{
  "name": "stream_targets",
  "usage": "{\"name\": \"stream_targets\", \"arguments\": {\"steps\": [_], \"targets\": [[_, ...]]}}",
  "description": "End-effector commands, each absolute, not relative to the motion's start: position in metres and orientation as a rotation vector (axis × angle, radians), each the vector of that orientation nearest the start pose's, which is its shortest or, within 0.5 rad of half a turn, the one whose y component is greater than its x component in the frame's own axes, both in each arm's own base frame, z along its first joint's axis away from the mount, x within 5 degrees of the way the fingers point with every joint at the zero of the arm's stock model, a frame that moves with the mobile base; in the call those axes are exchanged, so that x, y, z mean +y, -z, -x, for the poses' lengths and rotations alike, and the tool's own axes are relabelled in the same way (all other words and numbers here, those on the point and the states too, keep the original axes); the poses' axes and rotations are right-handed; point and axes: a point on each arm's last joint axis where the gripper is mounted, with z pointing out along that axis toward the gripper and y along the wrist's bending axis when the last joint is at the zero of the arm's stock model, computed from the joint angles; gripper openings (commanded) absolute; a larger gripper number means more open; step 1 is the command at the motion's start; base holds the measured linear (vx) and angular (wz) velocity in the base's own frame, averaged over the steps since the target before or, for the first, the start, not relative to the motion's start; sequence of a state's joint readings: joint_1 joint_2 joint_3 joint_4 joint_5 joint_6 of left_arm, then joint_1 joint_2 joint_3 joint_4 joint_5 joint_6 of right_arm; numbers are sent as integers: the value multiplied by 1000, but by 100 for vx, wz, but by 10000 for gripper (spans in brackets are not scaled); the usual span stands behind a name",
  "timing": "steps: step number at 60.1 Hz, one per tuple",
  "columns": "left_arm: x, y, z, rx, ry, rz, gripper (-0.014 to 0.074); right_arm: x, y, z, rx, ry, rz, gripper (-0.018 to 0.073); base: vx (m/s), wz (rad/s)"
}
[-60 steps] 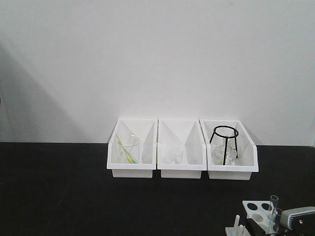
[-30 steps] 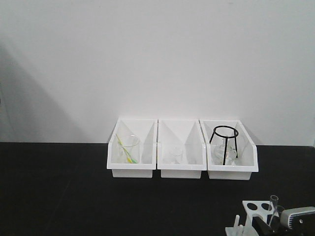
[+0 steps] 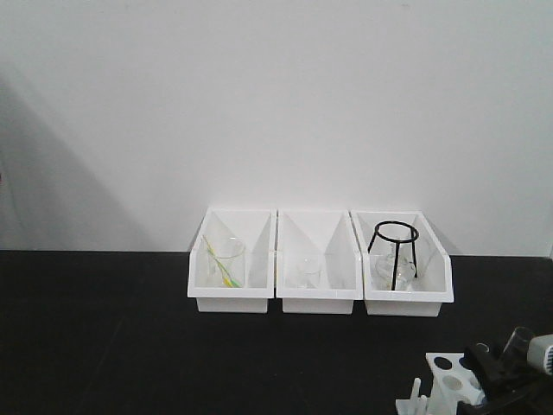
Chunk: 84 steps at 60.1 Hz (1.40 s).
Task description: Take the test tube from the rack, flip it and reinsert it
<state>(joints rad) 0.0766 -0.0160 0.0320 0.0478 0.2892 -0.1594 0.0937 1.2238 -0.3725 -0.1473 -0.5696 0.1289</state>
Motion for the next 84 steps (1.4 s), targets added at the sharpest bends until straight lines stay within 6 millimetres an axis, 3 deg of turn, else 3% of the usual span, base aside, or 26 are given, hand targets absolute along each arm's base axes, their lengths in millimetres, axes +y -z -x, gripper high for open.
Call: {"name": "stream_targets", "arguments": {"steps": [1, 10, 24, 35, 52, 69, 84], "targets": [[5, -186, -55, 1683, 28, 164, -6, 27, -270, -223, 1637, -127, 132, 17, 0, 0], [5, -186, -55, 1683, 28, 164, -6, 24, -315, -218, 1620, -88, 126, 24, 0, 0], [5, -186, -55, 1683, 28, 164, -6, 21, -351, -212, 1610, -63, 115, 30, 0, 0], [5, -186, -55, 1683, 28, 164, -6, 21, -350, -211, 1628, -4, 176, 34, 0, 0], [5, -186, -55, 1683, 28, 164, -6, 22, -346, -211, 1599, 323, 561, 39, 0, 0], [5, -186, -55, 1683, 28, 164, -6, 25, -343, -210, 1402, 735, 1076, 43, 0, 0], [5, -186, -55, 1683, 28, 164, -6, 25, -341, -210, 1241, 965, 1356, 48, 0, 0]]}}
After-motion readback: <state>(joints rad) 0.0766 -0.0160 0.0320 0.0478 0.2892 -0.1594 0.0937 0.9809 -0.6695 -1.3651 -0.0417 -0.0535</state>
